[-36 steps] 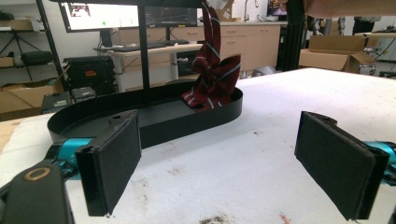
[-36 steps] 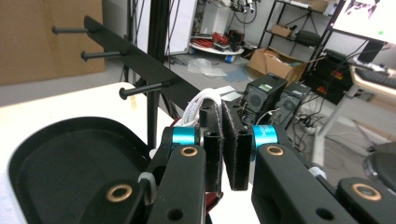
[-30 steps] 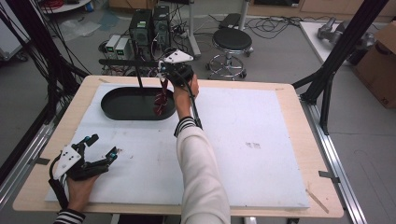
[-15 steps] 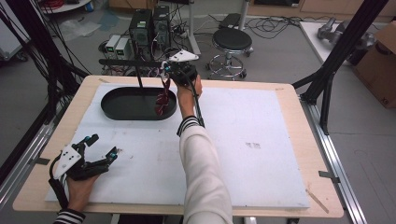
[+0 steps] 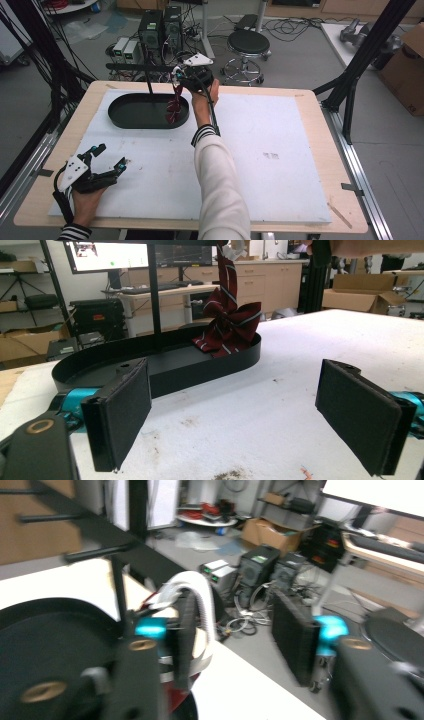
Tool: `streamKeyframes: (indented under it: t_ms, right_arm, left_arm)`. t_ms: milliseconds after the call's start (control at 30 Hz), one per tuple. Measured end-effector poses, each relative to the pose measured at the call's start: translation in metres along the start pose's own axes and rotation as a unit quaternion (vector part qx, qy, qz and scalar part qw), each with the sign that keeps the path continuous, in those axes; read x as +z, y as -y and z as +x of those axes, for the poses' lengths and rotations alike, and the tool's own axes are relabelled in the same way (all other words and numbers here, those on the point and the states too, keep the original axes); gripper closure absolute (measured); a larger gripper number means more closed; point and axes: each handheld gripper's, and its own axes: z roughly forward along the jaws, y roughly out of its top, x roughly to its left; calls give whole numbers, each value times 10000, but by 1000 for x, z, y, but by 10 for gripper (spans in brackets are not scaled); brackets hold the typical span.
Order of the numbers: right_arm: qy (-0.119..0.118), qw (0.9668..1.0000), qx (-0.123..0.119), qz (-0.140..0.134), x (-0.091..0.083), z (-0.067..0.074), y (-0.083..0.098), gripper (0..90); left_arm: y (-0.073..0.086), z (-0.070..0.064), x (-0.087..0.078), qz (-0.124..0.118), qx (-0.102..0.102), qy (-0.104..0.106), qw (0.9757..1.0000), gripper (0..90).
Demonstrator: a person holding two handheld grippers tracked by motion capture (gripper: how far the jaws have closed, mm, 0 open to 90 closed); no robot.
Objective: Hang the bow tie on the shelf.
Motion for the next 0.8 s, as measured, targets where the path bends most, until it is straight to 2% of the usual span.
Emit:
streamKeyframes:
  t_ms: [100,167,233,267,433,500,567,667,700,733,800]
  right_arm:
    - [37,9999,59,77,-2,-4,1,344]
    - [52,9997,202,132,-5,-8,3,256]
    - [-149,9988,422,171,-6,-13,5,221]
    - [-190,9986,442,208,-6,-15,6,197]
    - [-178,9972,563,458,-4,-19,11,154]
    - [-210,9966,570,553,-3,-20,14,112]
    - [-258,9962,598,586,-4,-21,15,112]
    - [-459,9957,653,481,-11,-27,16,89]
    - [-637,9939,797,410,-17,-31,15,89]
    - [-709,9930,864,369,-20,-33,15,89]
    - [-862,9919,894,273,-31,-34,13,89]
  left_arm:
    - [0,0,1,14,-8,-12,10000,151]
    - [0,0,1,15,-15,-14,10000,150]
    - [0,0,1,13,-11,-20,10000,150]
    - [0,0,1,14,-5,-26,10000,150]
    - [0,0,0,-24,25,-37,10000,150]
    - [0,0,-1,-39,-11,-25,10000,150]
    - [0,0,-1,-36,-16,-11,10000,150]
    - [0,0,-1,-37,-19,-7,10000,150]
    - [0,0,-1,-38,-21,-2,10000,150]
    - [0,0,-1,-46,-25,-4,10000,150]
    - [0,1,-1,-49,-31,2,10000,150]
